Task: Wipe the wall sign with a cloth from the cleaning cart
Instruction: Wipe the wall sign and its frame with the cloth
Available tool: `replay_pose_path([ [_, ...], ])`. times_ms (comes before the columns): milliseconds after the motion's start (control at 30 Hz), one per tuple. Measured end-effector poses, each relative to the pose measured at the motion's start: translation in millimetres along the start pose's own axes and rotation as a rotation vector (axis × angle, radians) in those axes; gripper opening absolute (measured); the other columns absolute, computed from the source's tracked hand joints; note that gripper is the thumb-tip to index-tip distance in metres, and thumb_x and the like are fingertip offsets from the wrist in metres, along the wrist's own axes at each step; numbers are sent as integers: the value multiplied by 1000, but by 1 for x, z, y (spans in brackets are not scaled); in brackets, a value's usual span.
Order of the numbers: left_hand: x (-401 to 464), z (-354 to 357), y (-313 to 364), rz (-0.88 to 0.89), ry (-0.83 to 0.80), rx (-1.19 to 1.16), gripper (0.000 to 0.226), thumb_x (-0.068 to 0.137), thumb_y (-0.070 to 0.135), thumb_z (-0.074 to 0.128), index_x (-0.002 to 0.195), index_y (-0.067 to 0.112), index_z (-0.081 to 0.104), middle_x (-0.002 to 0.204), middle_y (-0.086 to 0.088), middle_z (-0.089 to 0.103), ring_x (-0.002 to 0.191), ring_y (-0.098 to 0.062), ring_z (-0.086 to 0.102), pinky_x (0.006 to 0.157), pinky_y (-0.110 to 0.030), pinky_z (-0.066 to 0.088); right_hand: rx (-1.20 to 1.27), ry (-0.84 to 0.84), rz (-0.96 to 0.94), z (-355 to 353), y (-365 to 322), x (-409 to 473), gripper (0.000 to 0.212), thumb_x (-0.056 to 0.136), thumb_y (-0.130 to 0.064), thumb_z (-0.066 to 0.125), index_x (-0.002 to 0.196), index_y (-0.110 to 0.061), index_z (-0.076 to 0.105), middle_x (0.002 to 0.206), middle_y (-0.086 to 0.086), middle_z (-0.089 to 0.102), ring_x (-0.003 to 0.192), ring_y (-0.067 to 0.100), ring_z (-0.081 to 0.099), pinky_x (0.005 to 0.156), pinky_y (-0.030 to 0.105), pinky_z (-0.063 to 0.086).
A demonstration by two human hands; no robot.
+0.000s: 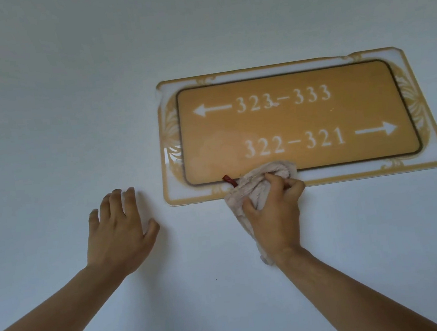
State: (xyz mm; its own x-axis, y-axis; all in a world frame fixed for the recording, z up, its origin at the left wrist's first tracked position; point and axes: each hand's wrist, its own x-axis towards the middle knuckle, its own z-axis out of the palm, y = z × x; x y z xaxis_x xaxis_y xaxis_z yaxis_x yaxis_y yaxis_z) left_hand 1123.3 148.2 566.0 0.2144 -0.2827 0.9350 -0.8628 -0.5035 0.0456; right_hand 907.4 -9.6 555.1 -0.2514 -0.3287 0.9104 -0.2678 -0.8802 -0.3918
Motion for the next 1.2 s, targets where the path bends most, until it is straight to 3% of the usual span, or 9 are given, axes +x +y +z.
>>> replay_pose_path([
  [333,-1,3,-40,1,10,-32,71,85,44,44,143,6,35,141,-23,43,133,-41,39,107,-59,36,-82,-94,-170,63,-60,-31,62,73,-19,83,127,-10,55,124,15,38,99,28,55,82,30,57],
  [533,3,3,-56,9,21,-57,69,87,46,41,144,8,35,142,-23,42,134,-39,38,109,-58,34,-131,-148,-261,86,-87,-46,61,78,-24,83,130,-9,54,130,17,39,105,28,55,93,32,54],
  [767,8,2,-66,31,49,-103,67,88,47,40,144,9,36,145,-23,40,137,-39,35,112,-57,31,-202,-180,-304,96,-101,-51,47,88,-23,76,128,-10,56,136,19,39,108,30,57,88,34,56],
  [900,10,2,-65,42,68,-118,66,89,48,41,142,9,38,144,-24,41,136,-39,37,110,-57,33,-246,-324,-517,104,-114,-43,38,93,-22,68,130,-23,58,144,6,37,111,25,51,81,36,57],
  [1000,9,2,-67,46,79,-136,64,88,47,41,140,9,39,143,-25,43,134,-39,39,109,-57,35,-287,-389,-651,116,-134,-36,40,92,-25,68,131,-25,58,146,1,39,106,24,48,72,35,55],
  [1200,8,5,-72,35,73,-129,65,89,49,41,141,9,39,143,-23,43,135,-38,39,109,-57,34,-297,-408,-672,110,-123,-31,43,93,-22,65,135,-24,57,145,0,40,111,22,47,76,30,54],
])
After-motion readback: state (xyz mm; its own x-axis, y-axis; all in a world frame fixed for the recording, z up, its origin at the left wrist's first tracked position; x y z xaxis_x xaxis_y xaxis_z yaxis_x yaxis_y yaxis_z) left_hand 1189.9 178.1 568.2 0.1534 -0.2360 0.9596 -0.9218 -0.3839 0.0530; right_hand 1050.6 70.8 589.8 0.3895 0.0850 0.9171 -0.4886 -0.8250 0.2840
